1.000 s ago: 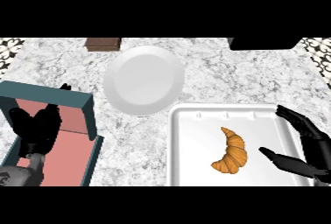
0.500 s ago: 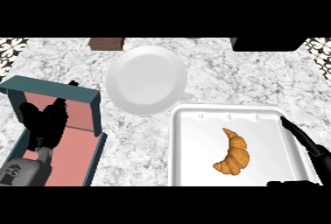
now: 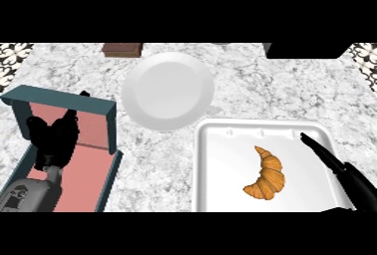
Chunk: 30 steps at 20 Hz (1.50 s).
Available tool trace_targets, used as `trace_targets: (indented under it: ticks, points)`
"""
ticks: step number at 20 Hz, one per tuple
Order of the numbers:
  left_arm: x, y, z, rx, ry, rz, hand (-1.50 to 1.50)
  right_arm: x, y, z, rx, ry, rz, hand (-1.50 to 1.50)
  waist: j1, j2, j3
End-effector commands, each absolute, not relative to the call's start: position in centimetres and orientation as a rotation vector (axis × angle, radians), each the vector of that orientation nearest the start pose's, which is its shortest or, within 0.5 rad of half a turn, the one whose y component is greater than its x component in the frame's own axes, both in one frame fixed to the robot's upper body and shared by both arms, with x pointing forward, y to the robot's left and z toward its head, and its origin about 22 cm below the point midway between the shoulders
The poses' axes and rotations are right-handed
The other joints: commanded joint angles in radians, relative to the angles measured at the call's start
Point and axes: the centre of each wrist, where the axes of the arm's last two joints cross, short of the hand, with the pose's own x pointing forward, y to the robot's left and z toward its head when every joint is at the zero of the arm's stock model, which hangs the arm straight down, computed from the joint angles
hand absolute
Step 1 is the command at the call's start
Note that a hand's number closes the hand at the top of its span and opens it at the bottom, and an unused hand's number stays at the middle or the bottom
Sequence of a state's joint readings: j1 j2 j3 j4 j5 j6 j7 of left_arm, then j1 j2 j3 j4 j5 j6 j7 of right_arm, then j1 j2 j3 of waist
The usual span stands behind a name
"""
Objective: Pick the croissant from the tray and place it in the plate
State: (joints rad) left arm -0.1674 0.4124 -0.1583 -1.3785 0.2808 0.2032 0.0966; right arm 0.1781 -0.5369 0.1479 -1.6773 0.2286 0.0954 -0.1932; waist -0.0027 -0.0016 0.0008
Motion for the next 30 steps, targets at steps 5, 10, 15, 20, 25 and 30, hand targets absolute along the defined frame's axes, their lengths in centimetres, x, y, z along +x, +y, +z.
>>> trace_targets:
  ticks: [5,10,15,20,25,30]
  points:
    - [28.3,29.5,2.3,0.174,-1.393,-0.082,0.00,20.4,-29.9,2.6,-0.440,-1.377,1.005,-1.50,0.003,0.002,-0.001]
    - [28.6,27.9,1.6,0.174,-1.405,-0.098,0.00,21.1,-28.6,4.0,-0.453,-1.263,1.069,-1.50,0.001,0.001,-0.001]
    - [28.2,28.5,2.4,0.165,-1.403,-0.091,0.00,23.3,-28.3,1.5,-0.418,-1.206,1.117,-1.50,0.007,0.002,-0.001]
    - [27.3,29.1,1.1,0.164,-1.416,-0.075,0.00,23.7,-26.6,2.4,-0.424,-1.182,1.137,-1.50,0.004,0.001,-0.001]
    - [30.1,28.9,1.2,0.168,-1.410,-0.083,0.00,24.6,-26.4,1.6,-0.458,-1.168,1.143,-1.50,0.000,0.002,-0.001]
    - [28.5,28.6,3.0,0.161,-1.425,-0.071,0.00,25.1,-24.3,2.3,-0.486,-1.159,1.172,-1.50,0.003,0.001,-0.001]
